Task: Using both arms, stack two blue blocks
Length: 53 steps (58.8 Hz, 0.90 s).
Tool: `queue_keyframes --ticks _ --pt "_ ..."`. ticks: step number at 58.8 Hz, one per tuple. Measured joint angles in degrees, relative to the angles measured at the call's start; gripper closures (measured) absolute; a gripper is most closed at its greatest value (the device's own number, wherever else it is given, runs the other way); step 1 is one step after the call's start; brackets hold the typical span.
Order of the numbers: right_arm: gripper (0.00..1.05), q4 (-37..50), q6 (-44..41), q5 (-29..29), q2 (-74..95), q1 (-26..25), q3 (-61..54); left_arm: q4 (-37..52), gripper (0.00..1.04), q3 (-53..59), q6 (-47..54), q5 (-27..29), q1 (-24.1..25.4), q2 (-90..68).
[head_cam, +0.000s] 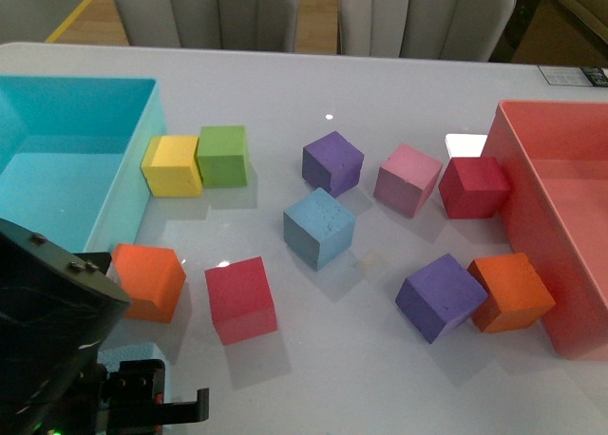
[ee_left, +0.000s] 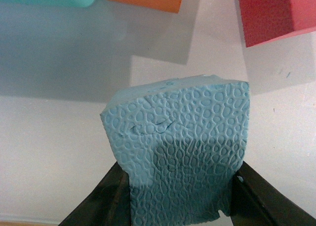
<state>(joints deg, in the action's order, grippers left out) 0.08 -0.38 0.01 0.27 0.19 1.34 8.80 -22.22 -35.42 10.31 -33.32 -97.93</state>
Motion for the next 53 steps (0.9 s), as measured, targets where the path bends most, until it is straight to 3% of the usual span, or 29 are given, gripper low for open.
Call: queue_keyframes --ticks 11,21,53 --pt "0.09 0.0 0.0 0.0 0.0 0.0 0.0 -6.6 0.65 -2.3 2.1 0.3 -0.6 8.2" --pt "0.09 0.0 0.0 0.0 0.0 0.0 0.0 -10.3 0.65 -10.9 6.1 0.9 -1.2 7.8" --pt "0.09 0.0 0.0 0.0 0.0 0.0 0.0 -15.1 0.65 -40.6 21.7 -1.4 -4.8 -14.8"
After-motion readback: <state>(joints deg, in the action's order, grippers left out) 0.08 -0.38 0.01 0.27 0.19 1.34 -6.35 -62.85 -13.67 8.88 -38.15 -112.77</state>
